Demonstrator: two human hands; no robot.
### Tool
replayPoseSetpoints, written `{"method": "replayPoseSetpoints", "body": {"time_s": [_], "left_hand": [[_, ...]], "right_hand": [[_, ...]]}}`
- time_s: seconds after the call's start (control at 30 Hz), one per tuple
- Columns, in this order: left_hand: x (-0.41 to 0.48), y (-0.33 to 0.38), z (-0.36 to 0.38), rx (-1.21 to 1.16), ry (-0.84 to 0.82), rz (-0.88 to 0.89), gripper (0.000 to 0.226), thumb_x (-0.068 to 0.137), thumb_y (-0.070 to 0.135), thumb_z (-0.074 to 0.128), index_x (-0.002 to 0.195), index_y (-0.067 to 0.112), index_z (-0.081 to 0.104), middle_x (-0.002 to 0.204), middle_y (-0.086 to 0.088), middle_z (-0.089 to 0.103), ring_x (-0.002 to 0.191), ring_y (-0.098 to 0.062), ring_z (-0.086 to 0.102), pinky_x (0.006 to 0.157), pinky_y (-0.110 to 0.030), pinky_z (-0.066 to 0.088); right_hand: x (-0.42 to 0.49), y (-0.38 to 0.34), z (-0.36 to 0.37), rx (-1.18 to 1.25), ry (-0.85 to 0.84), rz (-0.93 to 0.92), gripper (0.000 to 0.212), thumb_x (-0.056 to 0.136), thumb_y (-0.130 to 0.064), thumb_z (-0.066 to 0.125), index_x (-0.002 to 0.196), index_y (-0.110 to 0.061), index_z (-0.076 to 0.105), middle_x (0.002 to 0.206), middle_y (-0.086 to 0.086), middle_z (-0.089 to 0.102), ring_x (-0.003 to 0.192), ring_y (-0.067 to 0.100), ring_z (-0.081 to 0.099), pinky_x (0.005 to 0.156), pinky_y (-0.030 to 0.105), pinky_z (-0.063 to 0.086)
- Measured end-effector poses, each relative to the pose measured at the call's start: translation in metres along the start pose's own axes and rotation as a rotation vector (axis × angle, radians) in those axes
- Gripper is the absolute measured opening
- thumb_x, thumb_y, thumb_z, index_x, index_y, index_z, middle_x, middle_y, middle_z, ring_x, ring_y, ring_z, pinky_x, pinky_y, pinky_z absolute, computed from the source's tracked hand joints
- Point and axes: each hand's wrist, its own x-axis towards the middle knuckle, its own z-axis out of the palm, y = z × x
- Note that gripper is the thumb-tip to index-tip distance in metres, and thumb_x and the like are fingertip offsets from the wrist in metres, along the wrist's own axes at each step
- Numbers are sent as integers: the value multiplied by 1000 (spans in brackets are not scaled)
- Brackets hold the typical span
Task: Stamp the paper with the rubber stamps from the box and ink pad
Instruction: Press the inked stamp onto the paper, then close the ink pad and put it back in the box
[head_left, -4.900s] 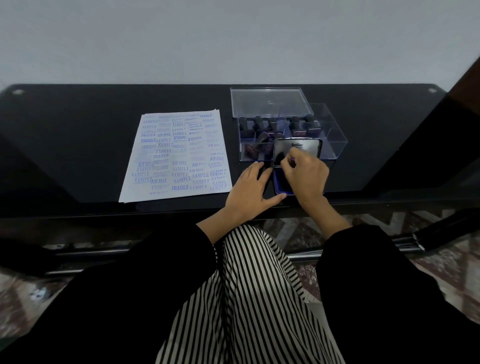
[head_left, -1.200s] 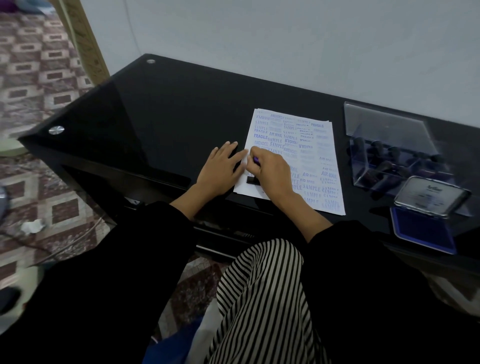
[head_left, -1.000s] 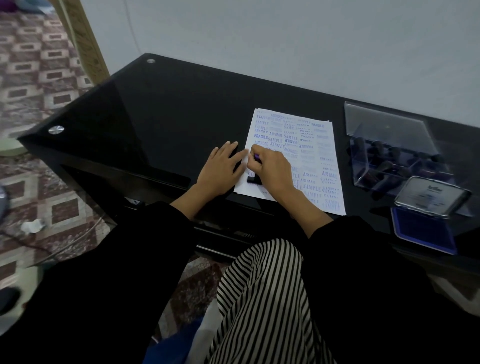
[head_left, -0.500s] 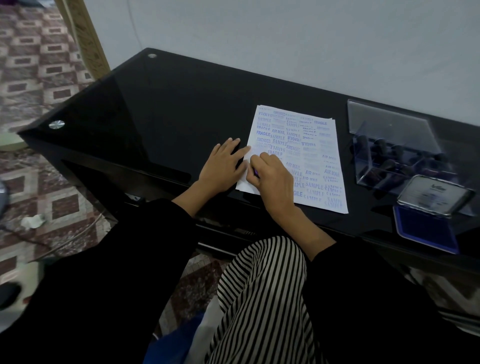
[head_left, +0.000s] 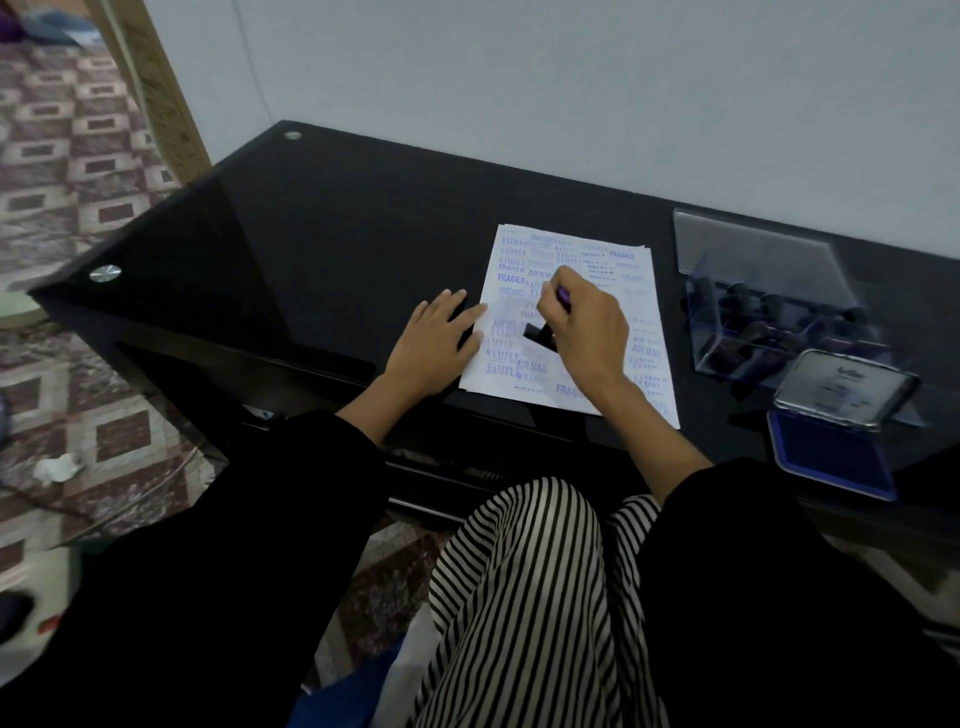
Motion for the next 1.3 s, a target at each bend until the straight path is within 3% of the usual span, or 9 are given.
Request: {"method": "replayPoseSetpoints", "body": {"time_s": [0.37,0.57,0.67,0.9,0.97,1.03,1.17,1.23,1.3], "left_hand": [[1,2,-3,11,-37,4,45,100,29,32,144,18,31,155,-8,21,146,-23,10,119,-40,8],[6,22,-7,37,31,-19,41,95,15,40,135,8,42,148,-15,33,141,-26,25,116,-41,19],[5,46,-4,19,75,66,41,92,10,43,132,6,46,144,-15,39,136,-26,34,114,-41,23],[21,131,-1,-107,-5,286,41,94,12,43,135,10,43,144,-8,40,135,-22,34,114,-32,24],[30,153,2,-128,-4,328,40,95,13,43,135,10,43,143,-7,42,133,-21,37,111,-29,26],[38,172,4,-160,4,358,40,95,13,42,135,9,42,141,-6,43,131,-20,38,108,-27,28],[53,194,10,-220,5,342,43,96,14,41,139,9,36,144,-6,40,133,-19,36,106,-25,29],[59,200,14,-230,-8,339,46,97,17,41,141,9,33,146,-6,37,134,-19,35,106,-25,29],[64,202,18,-232,-35,349,49,97,24,44,142,9,30,146,-5,35,134,-18,34,106,-26,29]], "right_hand": [[-19,26,-14,-39,-70,28,29,93,-18,46,67,-11,36,57,4,37,55,14,29,48,27,19],[-29,49,-43,-101,-39,62,29,96,-23,44,71,-7,41,60,8,46,55,17,39,47,26,24],[-32,60,-63,-100,-23,73,21,96,-23,45,81,-8,47,68,10,56,59,18,48,47,24,28],[-5,79,-124,-40,38,153,17,94,-26,47,90,-13,38,77,8,55,67,27,56,56,29,37],[10,86,-142,-29,23,206,14,93,-24,45,91,-13,36,76,6,51,67,24,51,64,31,37],[28,93,-157,-15,-47,246,12,94,-20,42,91,-12,34,72,1,42,61,15,41,61,32,34],[60,109,-174,16,-219,296,25,89,-1,44,65,-10,41,61,5,35,54,15,32,51,28,30],[68,119,-174,-48,-321,356,13,90,1,48,86,10,56,77,19,50,67,21,43,56,27,40],[71,125,-171,-16,-375,386,21,93,-3,50,107,13,53,91,22,52,77,25,48,53,20,47]]}}
